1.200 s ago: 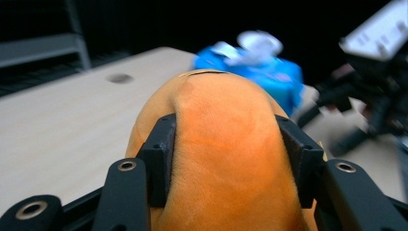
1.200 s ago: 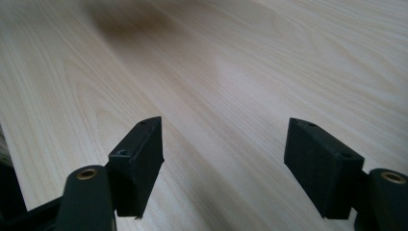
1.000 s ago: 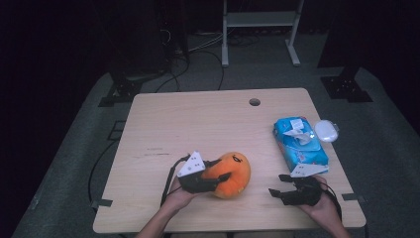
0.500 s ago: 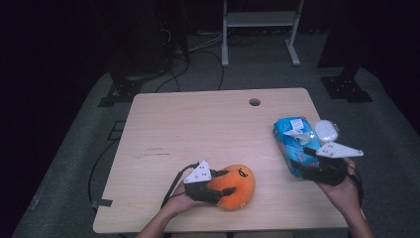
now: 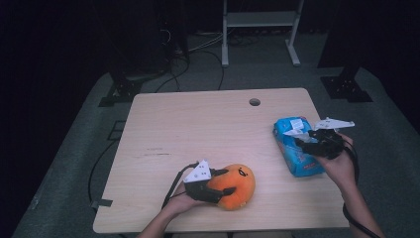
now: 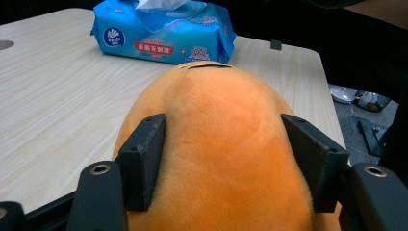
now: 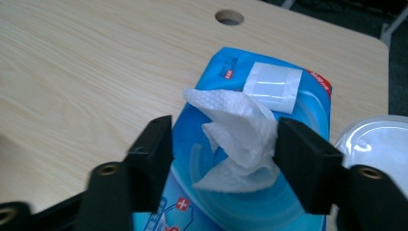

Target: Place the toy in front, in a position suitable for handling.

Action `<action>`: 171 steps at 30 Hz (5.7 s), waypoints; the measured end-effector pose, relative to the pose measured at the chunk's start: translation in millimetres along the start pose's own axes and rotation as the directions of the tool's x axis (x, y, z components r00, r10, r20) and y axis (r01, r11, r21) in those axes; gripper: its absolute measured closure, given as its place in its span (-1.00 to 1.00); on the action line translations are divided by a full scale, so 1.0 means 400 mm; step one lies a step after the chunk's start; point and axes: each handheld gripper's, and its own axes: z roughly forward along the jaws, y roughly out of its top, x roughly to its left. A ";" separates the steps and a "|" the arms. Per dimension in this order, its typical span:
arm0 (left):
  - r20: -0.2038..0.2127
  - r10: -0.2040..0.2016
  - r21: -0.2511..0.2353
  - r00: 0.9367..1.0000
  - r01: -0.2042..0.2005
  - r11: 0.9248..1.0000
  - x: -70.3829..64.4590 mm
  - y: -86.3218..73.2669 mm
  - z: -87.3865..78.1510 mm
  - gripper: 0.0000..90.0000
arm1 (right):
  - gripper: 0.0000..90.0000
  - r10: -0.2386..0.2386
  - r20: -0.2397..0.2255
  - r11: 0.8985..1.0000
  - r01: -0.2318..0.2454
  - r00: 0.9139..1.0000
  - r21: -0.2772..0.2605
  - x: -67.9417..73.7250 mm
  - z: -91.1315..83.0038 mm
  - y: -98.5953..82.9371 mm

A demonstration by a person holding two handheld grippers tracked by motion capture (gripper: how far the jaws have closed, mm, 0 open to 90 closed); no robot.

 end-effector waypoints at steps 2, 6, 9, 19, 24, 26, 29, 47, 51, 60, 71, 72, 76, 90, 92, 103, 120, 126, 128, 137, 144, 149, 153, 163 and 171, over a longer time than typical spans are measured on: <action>0.002 0.001 0.000 1.000 -0.001 1.000 0.000 0.000 0.000 -0.24 | 0.11 0.014 0.023 1.000 -0.014 1.000 0.019 -0.001 0.015 0.004; 0.006 -0.008 -0.006 1.000 0.008 1.000 0.005 -0.002 0.000 -0.25 | 0.89 0.026 0.079 0.991 -0.036 0.997 0.126 -0.007 0.044 0.011; 0.006 -0.006 -0.005 1.000 0.006 1.000 0.004 -0.003 0.000 -0.25 | 0.93 0.084 0.049 0.989 -0.090 0.995 0.120 -0.019 0.037 0.017; 0.007 -0.025 -0.014 1.000 0.025 1.000 0.010 -0.006 0.002 -0.30 | 0.95 0.164 -0.098 0.979 -0.174 0.982 -0.109 -0.019 -0.119 0.073; 0.001 -0.016 -0.008 1.000 0.016 1.000 0.007 -0.004 0.002 -0.33 | 0.95 0.082 -0.268 0.989 -0.111 0.960 -0.096 0.066 -0.192 0.087; 0.000 -0.013 -0.009 1.000 0.013 1.000 0.008 -0.003 0.003 -0.33 | 0.94 0.032 -0.322 0.996 -0.058 0.946 -0.069 0.124 -0.200 0.076; -0.001 -0.010 -0.008 1.000 0.010 1.000 0.007 -0.003 0.003 -0.34 | 0.94 -0.012 -0.445 0.999 -0.010 0.896 -0.047 0.212 -0.184 0.051; -0.041 0.000 0.132 0.999 0.005 0.991 -0.003 0.019 -0.070 -0.26 | 0.66 -0.141 -0.530 0.990 0.134 0.836 -0.052 0.440 -0.053 -0.021; -0.006 0.030 0.121 1.000 -0.029 0.992 -0.001 0.014 -0.051 -0.14 | 0.77 -0.158 -0.485 0.987 0.128 0.860 -0.096 0.443 -0.055 -0.006; -0.006 0.046 0.108 0.999 -0.045 0.993 0.012 0.022 -0.048 -0.24 | 0.93 -0.218 -0.427 0.975 0.213 0.878 -0.060 0.449 -0.025 -0.024; -0.109 -0.020 0.093 0.994 0.030 0.995 0.043 0.018 -0.054 -0.43 | 0.94 -0.222 -0.479 0.965 0.262 0.849 0.018 0.480 -0.041 -0.064; -0.104 -0.019 0.097 0.994 0.030 0.995 0.042 0.017 -0.055 -0.41 | 0.94 -0.217 -0.490 0.968 0.251 0.845 0.005 0.482 -0.041 -0.057; -0.057 -0.018 0.099 0.998 0.024 0.995 0.052 0.010 -0.056 -0.32 | 0.94 -0.200 -0.492 0.979 0.196 0.847 -0.060 0.471 -0.053 -0.032; -0.101 0.044 0.182 0.994 -0.025 0.983 0.012 0.059 -0.063 -0.40 | 0.76 -0.156 -0.408 0.988 0.145 0.900 -0.058 0.417 -0.004 -0.043; -0.105 0.041 0.184 0.994 -0.021 0.983 0.014 0.042 -0.058 -0.36 | 0.56 -0.167 -0.441 0.986 0.153 0.882 -0.067 0.416 -0.004 -0.044; -0.110 -0.017 0.179 0.994 0.037 0.983 0.051 0.033 -0.060 -0.37 | 0.22 -0.380 -0.420 0.924 0.360 0.824 -0.129 0.455 -0.010 -0.052; -0.117 0.048 0.266 0.992 -0.015 0.964 0.039 0.049 -0.064 -0.59 | 0.89 -0.362 -0.401 0.926 0.374 0.841 -0.051 0.496 -0.026 -0.052; -0.070 0.010 0.190 0.998 0.003 0.982 0.053 0.039 -0.072 -0.52 | 0.89 -0.336 -0.476 0.934 0.353 0.813 -0.056 0.518 -0.026 -0.058; -0.075 0.002 0.177 0.997 0.012 0.984 0.059 0.027 -0.067 -0.48 | 0.89 -0.334 -0.470 0.937 0.340 0.817 -0.076 0.513 -0.033 -0.051; -0.040 -0.079 0.110 0.996 0.083 0.990 0.080 -0.003 -0.052 -0.43 | 0.91 -0.281 -0.423 0.959 0.234 0.861 -0.161 0.486 -0.032 -0.047; -0.064 -0.111 0.080 0.992 0.116 0.990 0.077 -0.015 -0.053 -0.43 | 0.91 -0.167 -0.356 0.984 0.135 0.919 -0.112 0.408 -0.012 -0.077; -0.075 -0.129 0.066 0.989 0.134 0.989 0.078 -0.016 -0.048 -0.43 | 0.90 -0.205 -0.430 0.973 0.135 0.879 -0.186 0.471 -0.038 -0.069; -0.085 -0.124 0.065 0.989 0.130 0.989 0.077 -0.014 -0.042 -0.43 | 0.90 -0.277 -0.416 0.958 0.217 0.866 -0.185 0.500 -0.026 -0.069; -0.108 -0.115 0.070 0.987 0.123 0.990 0.076 -0.012 -0.038 -0.43 | 0.90 -0.171 -0.394 0.980 0.113 0.903 -0.166 0.457 -0.032 -0.081; -0.139 -0.109 0.063 0.984 0.118 0.991 0.078 -0.011 -0.039 -0.43 | 0.90 -0.199 -0.398 0.976 0.144 0.896 -0.163 0.465 -0.024 -0.083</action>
